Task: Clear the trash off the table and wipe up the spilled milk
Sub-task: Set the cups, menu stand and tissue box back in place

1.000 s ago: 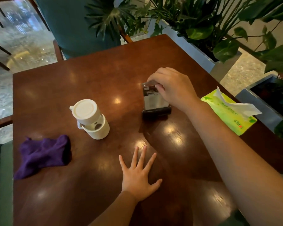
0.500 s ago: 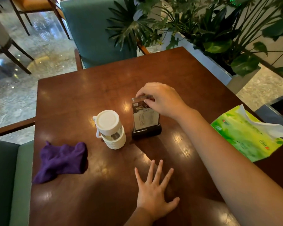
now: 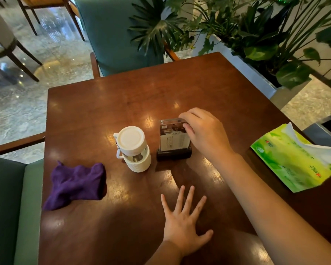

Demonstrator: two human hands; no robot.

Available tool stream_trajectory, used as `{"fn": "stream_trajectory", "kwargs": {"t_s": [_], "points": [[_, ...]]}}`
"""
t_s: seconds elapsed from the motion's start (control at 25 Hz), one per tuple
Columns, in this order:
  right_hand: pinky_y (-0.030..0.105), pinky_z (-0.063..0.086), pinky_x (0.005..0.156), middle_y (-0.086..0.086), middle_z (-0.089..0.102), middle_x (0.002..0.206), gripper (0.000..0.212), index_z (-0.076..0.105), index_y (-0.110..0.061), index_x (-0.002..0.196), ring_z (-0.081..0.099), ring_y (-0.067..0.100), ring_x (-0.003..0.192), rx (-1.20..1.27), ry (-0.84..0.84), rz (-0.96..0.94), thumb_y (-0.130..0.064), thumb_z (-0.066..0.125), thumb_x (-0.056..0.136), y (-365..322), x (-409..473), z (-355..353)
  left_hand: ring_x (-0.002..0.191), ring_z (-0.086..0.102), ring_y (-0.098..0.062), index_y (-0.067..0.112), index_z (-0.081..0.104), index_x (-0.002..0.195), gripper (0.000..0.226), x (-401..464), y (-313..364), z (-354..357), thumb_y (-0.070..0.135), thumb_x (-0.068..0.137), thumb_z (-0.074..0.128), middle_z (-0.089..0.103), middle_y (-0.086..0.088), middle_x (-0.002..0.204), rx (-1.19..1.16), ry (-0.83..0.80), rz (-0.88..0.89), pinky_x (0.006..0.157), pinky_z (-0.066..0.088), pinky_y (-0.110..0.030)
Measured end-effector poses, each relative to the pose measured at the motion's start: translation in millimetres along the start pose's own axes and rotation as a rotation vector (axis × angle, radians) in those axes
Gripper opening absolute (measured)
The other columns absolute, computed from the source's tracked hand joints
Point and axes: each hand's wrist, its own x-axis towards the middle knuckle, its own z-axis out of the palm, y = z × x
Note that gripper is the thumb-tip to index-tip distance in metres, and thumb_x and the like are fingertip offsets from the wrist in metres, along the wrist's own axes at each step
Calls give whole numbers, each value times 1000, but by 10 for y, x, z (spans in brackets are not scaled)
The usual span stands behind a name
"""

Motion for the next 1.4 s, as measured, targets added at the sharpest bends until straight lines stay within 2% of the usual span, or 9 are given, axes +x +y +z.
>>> {"fn": "stream_trajectory", "kwargs": {"t_s": [0.12,0.24,0.32,0.56,0.68,0.8,0.96,1.16,1.4], "points": [[42,54,72,12,65,94,21,65,-3,101,61,29,89,68,-38,-45,2,64,81,22,96,11,134,-40,-25,49,-23,139,83,-9,4,23,84,73,14,-33,5,152,4,44,-11,92,-27,-75],[38,52,79,8,65,97,19,64,-6,101,60,24,93,103,-113,-80,-1,63,83,72,255,-24,144,12,-34,42,24,145,84,-39,19,-65,82,72,32,20,-3,157,-20,67,-34,96,8,-81],[33,51,79,6,64,98,18,65,-9,101,59,21,94,127,-172,-83,-2,62,84,113,334,-51,139,28,-32,39,37,141,82,-34,13,-81,82,71,36,34,-4,152,2,102,-23,96,20,-78],[39,53,77,6,63,99,19,65,-11,100,59,21,92,164,-212,-31,-2,63,83,180,274,-80,145,6,-32,41,21,146,81,-70,37,12,81,76,28,14,-2,158,-18,83,-35,100,2,-78],[39,53,77,5,63,102,21,64,-12,103,59,21,95,133,-176,-31,-4,62,84,173,286,-97,143,-21,-28,46,-3,145,81,-7,-12,26,82,77,17,-13,2,158,16,126,-32,99,-19,-74],[38,53,78,3,62,108,21,63,-15,105,56,19,102,71,-115,-20,-9,62,85,184,193,-75,140,-30,-25,47,-12,144,81,-35,-22,69,83,76,13,-26,5,154,29,130,-22,96,-28,-70],[36,52,79,2,60,112,24,61,-15,109,53,19,107,44,-82,-12,-11,62,85,201,127,-67,140,-29,-24,47,-10,145,81,-33,-26,98,84,76,11,-20,4,157,41,144,-28,97,-26,-70],[27,40,88,8,44,140,54,42,-20,136,42,23,129,-1,-22,38,-16,62,86,243,-265,-67,145,-11,-28,45,2,146,81,-47,-13,104,82,78,22,-1,1,160,25,175,-40,101,-15,-72],[57,26,108,18,35,147,57,40,-18,138,28,35,136,-392,-38,623,-25,61,87,994,-1426,-302,146,3,-27,44,15,146,82,-53,20,88,81,75,30,9,1,159,43,172,-52,103,-3,-73]]}}
